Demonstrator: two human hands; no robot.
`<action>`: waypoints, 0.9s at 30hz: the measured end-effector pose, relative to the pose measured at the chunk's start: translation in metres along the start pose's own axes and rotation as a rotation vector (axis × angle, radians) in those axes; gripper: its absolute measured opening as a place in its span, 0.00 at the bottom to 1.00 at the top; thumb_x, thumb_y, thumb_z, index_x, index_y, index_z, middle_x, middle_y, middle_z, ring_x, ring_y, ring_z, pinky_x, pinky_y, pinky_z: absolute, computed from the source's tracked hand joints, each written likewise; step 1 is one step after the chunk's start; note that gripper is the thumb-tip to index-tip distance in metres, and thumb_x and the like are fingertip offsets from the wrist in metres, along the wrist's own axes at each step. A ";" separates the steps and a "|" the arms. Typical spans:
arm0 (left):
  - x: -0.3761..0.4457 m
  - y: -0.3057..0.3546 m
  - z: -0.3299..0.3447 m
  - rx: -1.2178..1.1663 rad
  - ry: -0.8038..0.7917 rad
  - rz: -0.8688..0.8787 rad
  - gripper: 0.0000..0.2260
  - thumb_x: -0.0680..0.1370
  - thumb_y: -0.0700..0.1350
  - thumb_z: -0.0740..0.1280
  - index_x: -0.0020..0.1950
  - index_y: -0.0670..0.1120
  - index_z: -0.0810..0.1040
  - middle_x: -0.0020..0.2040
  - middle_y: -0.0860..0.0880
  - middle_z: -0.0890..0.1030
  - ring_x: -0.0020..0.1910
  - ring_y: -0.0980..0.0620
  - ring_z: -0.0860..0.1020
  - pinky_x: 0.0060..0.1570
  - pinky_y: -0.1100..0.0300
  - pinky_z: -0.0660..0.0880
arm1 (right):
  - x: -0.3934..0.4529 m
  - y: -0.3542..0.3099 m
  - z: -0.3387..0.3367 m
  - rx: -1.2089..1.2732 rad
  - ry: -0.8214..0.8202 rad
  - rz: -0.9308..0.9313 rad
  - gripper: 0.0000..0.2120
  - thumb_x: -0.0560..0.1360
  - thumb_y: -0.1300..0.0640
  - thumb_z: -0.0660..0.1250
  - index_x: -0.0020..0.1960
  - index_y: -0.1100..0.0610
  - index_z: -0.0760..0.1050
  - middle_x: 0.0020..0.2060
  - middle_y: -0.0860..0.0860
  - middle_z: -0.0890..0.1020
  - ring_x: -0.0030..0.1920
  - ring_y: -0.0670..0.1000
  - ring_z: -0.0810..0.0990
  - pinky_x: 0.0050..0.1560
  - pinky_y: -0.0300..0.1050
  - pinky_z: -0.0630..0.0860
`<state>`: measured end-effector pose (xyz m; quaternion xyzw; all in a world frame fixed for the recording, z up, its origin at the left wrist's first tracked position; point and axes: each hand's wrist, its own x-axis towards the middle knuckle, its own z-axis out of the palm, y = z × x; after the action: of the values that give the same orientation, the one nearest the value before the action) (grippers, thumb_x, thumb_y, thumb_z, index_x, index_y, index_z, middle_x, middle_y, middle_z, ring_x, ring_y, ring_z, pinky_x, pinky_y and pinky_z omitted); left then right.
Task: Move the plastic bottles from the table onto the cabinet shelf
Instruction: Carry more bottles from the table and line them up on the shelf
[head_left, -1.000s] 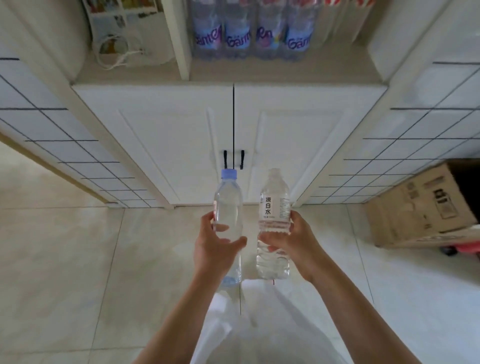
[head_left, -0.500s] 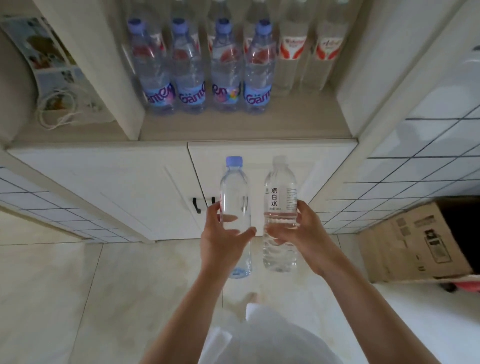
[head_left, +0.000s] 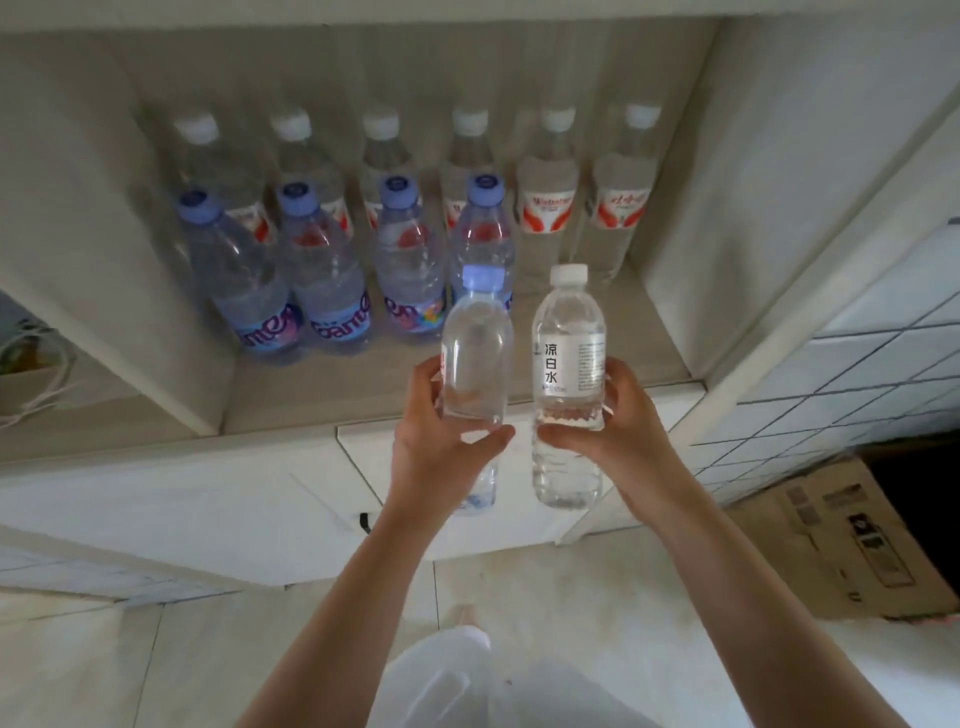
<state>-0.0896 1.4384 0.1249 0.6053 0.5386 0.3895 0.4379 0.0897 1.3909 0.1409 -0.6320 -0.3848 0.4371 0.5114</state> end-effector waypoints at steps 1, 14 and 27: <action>0.012 0.002 0.001 -0.017 -0.011 0.018 0.33 0.60 0.49 0.80 0.59 0.61 0.68 0.48 0.66 0.80 0.43 0.65 0.81 0.45 0.56 0.81 | 0.009 -0.006 0.002 -0.009 0.012 -0.021 0.41 0.53 0.59 0.79 0.64 0.49 0.69 0.50 0.43 0.83 0.48 0.40 0.83 0.43 0.36 0.79; 0.073 0.020 0.019 -0.095 0.085 0.255 0.28 0.66 0.47 0.80 0.55 0.67 0.68 0.50 0.68 0.78 0.49 0.67 0.78 0.41 0.76 0.72 | 0.079 -0.030 -0.002 -0.132 0.147 -0.316 0.40 0.54 0.57 0.83 0.61 0.46 0.68 0.52 0.39 0.82 0.53 0.41 0.81 0.48 0.35 0.78; 0.073 0.006 0.024 -0.115 0.083 0.227 0.32 0.62 0.54 0.81 0.59 0.67 0.67 0.54 0.64 0.79 0.53 0.63 0.79 0.46 0.73 0.74 | 0.082 0.013 0.015 -0.152 0.251 -0.443 0.39 0.58 0.55 0.82 0.59 0.43 0.61 0.53 0.29 0.74 0.54 0.34 0.76 0.46 0.25 0.72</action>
<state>-0.0569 1.5078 0.1227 0.6196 0.4611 0.4914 0.4024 0.1028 1.4697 0.1134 -0.6180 -0.4789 0.2025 0.5897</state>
